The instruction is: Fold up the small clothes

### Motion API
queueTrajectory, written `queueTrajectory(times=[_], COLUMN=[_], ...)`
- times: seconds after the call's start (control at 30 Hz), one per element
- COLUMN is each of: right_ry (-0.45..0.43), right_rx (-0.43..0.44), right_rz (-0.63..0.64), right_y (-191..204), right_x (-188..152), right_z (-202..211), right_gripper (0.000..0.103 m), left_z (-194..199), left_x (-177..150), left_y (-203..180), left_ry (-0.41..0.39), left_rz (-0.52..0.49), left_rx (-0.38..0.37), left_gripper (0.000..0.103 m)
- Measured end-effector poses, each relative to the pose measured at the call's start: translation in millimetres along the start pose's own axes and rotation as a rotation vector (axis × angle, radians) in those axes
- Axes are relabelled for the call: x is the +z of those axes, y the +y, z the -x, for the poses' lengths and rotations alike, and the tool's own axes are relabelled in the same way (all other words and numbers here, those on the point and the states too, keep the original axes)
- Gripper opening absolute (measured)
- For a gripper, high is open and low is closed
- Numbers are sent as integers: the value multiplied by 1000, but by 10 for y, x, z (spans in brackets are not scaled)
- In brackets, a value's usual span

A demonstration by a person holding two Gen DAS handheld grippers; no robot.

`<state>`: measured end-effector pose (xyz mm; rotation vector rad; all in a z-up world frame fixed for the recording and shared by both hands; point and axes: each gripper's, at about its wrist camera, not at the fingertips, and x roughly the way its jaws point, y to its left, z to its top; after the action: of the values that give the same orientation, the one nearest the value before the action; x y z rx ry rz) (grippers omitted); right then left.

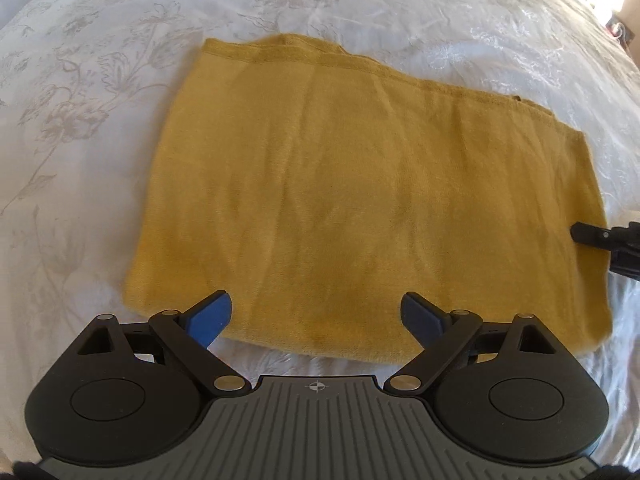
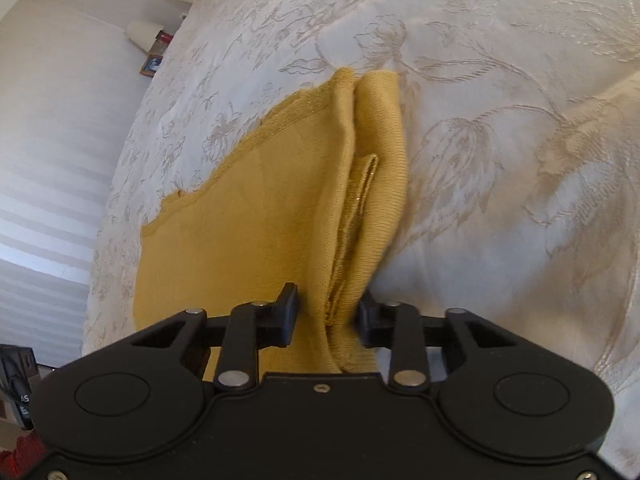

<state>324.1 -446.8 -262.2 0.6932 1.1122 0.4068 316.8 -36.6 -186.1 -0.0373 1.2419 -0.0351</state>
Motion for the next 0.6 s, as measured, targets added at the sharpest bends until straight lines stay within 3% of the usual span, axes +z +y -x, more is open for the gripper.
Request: queueTrajectory(times=[0.27,0.6], right_ry=[-56,-73], right_rx=[-149,-158], right_rz=[56,102], right_y=[535,1487], right_x=[-27,-38], right_z=[166,29], right_gripper=[25,24], left_z=[194,250], left_x=[99,209], left_y=[343,926], left_ry=[-90,-124], left_rz=[-25,-6], left_rx=[-5,-71], left_gripper=[92,92])
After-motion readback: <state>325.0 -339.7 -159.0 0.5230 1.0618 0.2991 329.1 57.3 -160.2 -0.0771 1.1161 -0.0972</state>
